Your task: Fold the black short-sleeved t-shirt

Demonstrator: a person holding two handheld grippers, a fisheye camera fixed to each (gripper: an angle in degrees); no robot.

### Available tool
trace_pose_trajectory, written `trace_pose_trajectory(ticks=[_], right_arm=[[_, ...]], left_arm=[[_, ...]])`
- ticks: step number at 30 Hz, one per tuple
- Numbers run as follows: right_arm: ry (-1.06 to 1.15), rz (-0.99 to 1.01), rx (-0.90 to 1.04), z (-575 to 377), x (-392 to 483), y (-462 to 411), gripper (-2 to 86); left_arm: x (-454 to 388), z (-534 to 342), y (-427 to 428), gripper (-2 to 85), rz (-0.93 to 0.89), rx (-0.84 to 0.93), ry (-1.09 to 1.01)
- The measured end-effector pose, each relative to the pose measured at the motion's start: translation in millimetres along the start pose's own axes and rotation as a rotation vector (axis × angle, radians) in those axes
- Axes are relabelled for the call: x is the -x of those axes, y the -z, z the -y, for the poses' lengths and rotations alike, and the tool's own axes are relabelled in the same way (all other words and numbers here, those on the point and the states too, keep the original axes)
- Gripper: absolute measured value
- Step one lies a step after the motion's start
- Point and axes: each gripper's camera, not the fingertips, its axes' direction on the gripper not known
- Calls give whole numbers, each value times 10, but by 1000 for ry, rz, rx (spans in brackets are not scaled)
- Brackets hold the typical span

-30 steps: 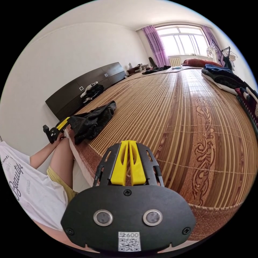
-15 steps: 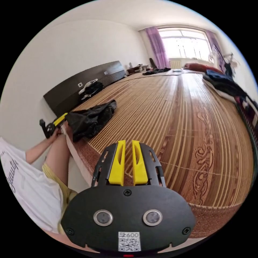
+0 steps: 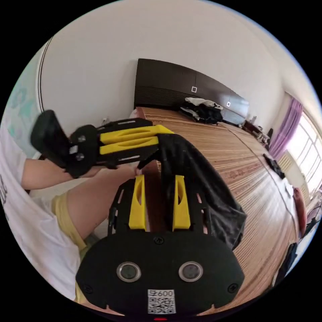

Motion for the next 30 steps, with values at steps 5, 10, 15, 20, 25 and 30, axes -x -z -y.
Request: trace_pose_trajectory(ticks=[5, 10, 15, 20, 25, 30], right_arm=[[-2, -171, -103, 126, 58, 643, -4], [-169, -86, -167, -48, -284, 1203, -8], [-198, -56, -217, -272, -308, 1613, -8], [-215, -258, -270, -838, -466, 2130, -8], [-385, -182, -480, -1344, -641, 2426, -8], [-724, -546, -813, -2136, -629, 2776, -8]], left_arm=[[384, 214, 177, 67, 28, 86, 118], [651, 195, -95, 141, -414, 284, 495], [101, 645, -176, 68, -200, 260, 206], [856, 1411, -574, 17, 15, 166, 76], [745, 3862, -764, 10, 239, -149, -180], [-1381, 5303, -328, 21, 39, -554, -483]])
